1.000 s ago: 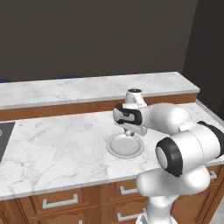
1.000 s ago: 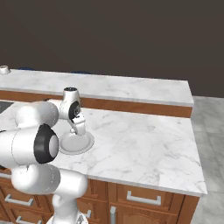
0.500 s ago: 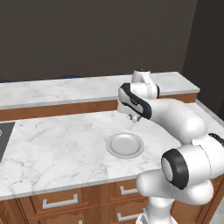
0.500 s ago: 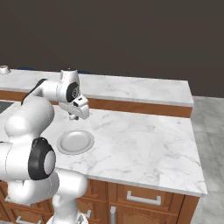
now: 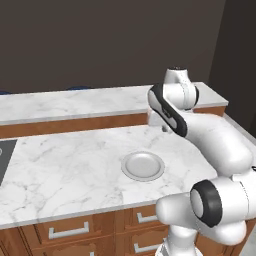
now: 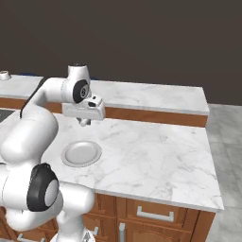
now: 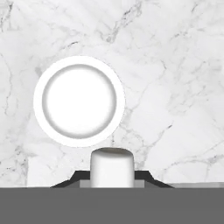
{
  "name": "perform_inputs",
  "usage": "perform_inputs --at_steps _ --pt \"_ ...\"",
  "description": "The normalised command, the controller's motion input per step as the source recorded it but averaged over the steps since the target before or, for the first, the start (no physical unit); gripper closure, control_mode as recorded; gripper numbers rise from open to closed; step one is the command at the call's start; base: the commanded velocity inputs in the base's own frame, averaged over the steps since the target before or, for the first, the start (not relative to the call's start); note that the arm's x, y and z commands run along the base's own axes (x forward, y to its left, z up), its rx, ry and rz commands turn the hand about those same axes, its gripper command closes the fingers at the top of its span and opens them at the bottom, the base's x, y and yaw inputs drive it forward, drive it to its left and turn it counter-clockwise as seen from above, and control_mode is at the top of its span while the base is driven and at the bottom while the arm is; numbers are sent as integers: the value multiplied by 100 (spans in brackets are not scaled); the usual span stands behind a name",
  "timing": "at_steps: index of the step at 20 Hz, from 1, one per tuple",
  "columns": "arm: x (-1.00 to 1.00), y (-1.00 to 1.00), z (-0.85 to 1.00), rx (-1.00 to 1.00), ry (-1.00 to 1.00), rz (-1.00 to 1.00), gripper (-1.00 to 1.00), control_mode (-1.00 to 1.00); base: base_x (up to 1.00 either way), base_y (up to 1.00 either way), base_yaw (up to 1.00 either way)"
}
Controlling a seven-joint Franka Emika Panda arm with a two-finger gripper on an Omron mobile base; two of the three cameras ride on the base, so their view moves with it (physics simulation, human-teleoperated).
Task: Pick up the marshmallow and place it in the cup of hot chocolate on the dining counter.
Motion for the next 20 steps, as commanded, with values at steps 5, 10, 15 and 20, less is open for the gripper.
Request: perform_inputs --at_steps 5,10,15,20 --pt "-16 -11 22 0 -5 41 100 -100 0 0 0" --pt "-46 -5 20 0 -7 20 100 -100 0 0 0" --pt "-23 0 13 0 -14 0 100 -100 0 0 0" --pt "-25 0 1 0 -14 -7 100 -100 0 0 0"
